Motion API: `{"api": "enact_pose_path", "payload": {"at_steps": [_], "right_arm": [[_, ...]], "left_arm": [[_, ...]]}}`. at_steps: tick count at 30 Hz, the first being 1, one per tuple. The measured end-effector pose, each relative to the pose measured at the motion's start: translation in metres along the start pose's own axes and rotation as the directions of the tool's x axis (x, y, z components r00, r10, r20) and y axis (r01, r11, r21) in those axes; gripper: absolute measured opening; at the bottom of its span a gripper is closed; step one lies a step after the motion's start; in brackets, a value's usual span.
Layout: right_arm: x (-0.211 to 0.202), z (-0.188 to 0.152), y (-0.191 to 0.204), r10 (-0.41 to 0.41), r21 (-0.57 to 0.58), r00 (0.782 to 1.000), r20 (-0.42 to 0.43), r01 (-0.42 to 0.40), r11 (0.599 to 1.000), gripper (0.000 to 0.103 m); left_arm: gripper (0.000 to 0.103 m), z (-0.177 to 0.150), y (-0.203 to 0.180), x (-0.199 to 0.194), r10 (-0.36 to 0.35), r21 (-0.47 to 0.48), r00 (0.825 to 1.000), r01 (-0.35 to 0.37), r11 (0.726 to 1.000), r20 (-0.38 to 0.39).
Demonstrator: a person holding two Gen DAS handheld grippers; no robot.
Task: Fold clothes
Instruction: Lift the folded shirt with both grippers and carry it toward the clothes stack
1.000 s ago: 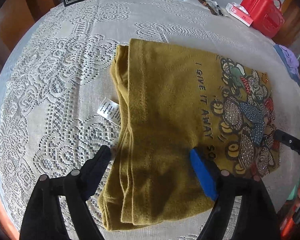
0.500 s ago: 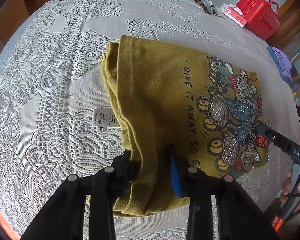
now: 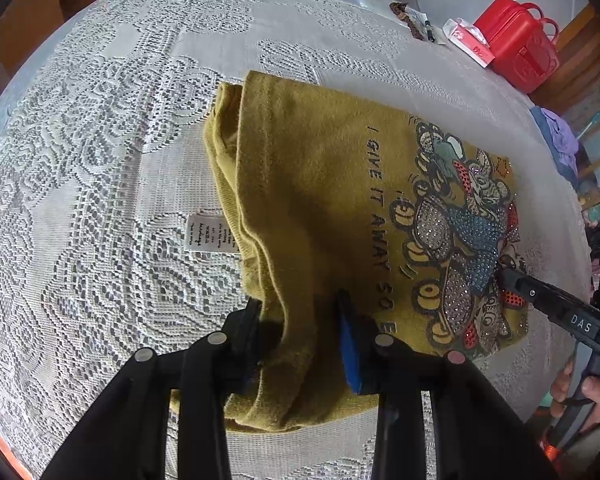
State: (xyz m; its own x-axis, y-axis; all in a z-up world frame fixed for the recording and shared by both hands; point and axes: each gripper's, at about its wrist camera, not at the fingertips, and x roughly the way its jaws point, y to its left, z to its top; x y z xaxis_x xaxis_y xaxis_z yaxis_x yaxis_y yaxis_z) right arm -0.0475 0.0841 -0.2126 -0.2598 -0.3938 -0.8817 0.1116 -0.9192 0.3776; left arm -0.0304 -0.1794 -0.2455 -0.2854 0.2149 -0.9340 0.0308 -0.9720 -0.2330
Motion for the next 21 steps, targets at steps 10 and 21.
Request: {"api": "enact_pose_path", "payload": {"at_steps": [10, 21], "right_arm": [[-0.07, 0.014, 0.044, -0.106, -0.159, 0.972, 0.209, 0.14, 0.977, 0.009], [-0.184, 0.032, -0.022, -0.192, -0.109, 0.903, 0.384, 0.251, 0.962, 0.009]], "left_arm": [[0.015, 0.012, -0.046, -0.057, -0.067, 0.063, 0.984, 0.057, 0.996, 0.166], [0.015, 0.062, -0.181, -0.108, -0.189, 0.248, 0.955, 0.131, 0.96, 0.229]]}}
